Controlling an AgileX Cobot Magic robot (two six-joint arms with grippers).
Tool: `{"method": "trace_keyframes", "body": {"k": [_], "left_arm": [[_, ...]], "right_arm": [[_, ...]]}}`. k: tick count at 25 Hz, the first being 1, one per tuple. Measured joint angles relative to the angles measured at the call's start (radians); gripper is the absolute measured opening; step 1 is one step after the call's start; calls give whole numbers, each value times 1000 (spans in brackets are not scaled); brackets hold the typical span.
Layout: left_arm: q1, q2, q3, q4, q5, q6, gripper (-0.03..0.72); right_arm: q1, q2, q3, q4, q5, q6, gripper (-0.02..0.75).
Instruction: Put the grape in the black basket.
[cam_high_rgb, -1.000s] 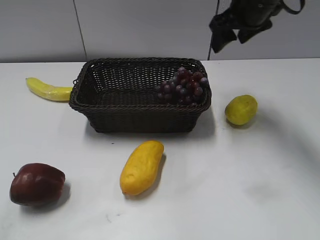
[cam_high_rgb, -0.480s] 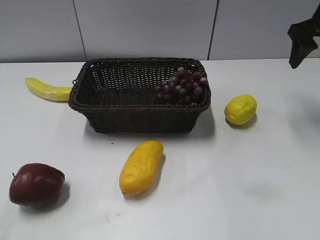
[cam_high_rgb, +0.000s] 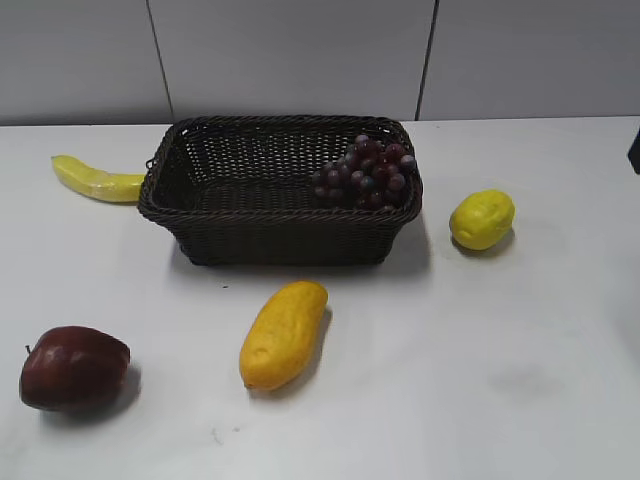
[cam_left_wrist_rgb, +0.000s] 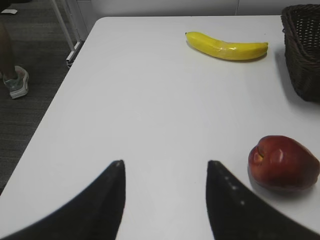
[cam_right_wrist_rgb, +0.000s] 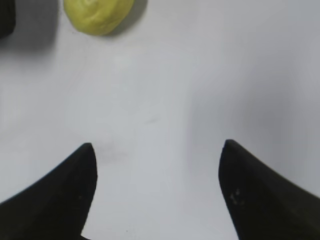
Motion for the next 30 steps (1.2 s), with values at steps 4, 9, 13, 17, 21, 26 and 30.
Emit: {"method": "trace_keyframes", "body": {"k": [4,9,13,17,21,26,30], "left_arm": [[0,0,0,0,0,0,480],[0,0,0,0,0,0,480],[0,0,0,0,0,0,480],[0,0,0,0,0,0,480],[0,0,0,0,0,0,480],[0,0,0,0,0,0,480],[0,0,0,0,0,0,480]], "right_arm": [[0,-198,216,3,-68,0,573],[0,-433,456,3,-137,1,573],[0,-617,602,3,-152,1,573],[0,-789,726,3,-149,1,573],[0,-953,766,3,-105,1,573],[0,-1137,773,7,-96,1,573],[0,-1269,773,8,-95,1,573]]}}
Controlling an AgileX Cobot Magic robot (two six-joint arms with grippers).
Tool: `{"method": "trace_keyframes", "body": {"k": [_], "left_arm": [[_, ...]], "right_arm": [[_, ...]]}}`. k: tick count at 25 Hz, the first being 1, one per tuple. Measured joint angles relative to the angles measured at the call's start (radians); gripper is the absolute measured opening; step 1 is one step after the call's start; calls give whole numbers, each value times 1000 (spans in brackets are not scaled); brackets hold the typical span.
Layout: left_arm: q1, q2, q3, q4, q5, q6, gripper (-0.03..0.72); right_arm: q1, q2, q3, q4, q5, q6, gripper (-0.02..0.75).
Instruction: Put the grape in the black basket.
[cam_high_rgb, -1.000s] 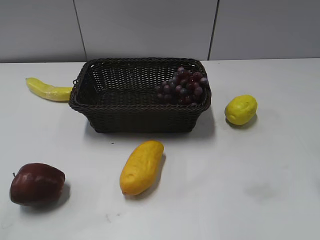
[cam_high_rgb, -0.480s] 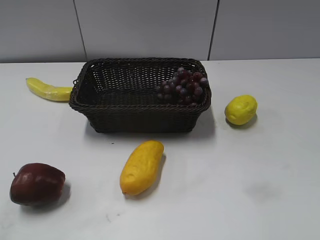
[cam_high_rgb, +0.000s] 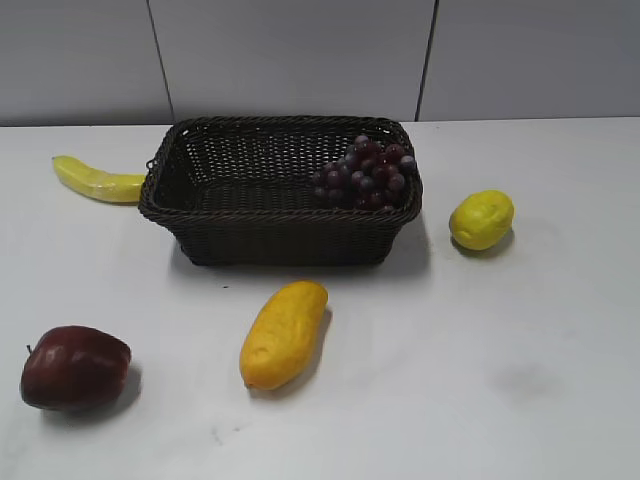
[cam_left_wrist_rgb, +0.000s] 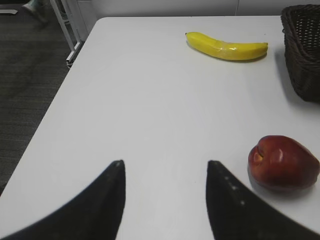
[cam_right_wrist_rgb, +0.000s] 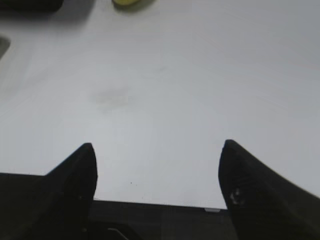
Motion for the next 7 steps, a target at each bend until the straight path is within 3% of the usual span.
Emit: {"method": "trace_keyframes", "body": {"k": [7], "left_arm": [[0,0,0,0,0,0,480]], "right_arm": [[0,-176,0,2,2,0,573]]}}
